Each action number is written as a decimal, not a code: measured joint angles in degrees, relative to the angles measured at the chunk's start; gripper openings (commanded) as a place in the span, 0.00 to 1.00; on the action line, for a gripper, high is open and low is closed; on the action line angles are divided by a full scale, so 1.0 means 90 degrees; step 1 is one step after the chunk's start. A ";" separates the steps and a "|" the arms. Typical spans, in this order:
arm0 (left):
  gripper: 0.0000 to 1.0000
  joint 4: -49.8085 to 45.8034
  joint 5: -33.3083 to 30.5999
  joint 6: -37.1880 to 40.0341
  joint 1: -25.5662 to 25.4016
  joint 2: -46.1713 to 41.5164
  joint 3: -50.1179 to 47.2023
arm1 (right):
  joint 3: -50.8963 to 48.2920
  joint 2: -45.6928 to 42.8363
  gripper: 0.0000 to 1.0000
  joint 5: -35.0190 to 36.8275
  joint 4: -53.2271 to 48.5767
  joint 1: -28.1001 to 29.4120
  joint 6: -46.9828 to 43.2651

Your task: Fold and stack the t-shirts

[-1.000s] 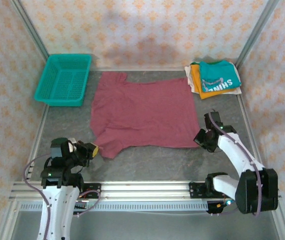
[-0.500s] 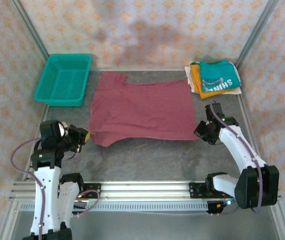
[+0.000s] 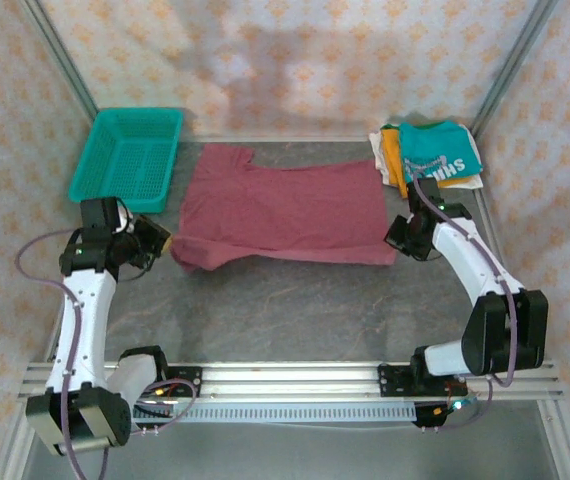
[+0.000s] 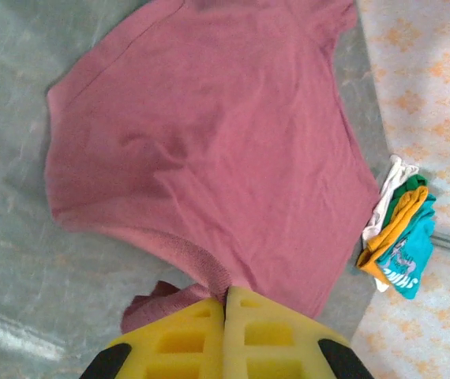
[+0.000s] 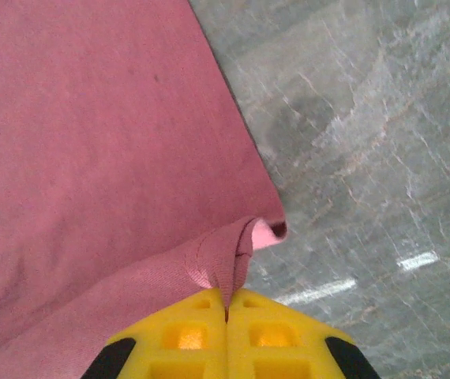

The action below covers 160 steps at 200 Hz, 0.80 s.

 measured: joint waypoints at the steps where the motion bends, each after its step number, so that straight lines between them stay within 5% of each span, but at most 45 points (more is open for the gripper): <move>1: 0.00 0.0002 0.0000 0.0010 0.0000 0.0017 0.0019 | 0.0010 0.0002 0.00 0.0000 0.0000 0.0000 -0.0002; 79: 0.00 0.0024 -0.0437 0.0826 -0.0631 0.1311 0.0525 | 0.0680 0.0860 0.00 0.0068 0.0182 0.0007 -0.0204; 160: 0.00 -0.1622 -0.0678 0.0427 -0.0746 -0.1826 -0.0804 | -0.0685 -0.0733 0.00 0.0277 -0.0097 0.0032 -0.0270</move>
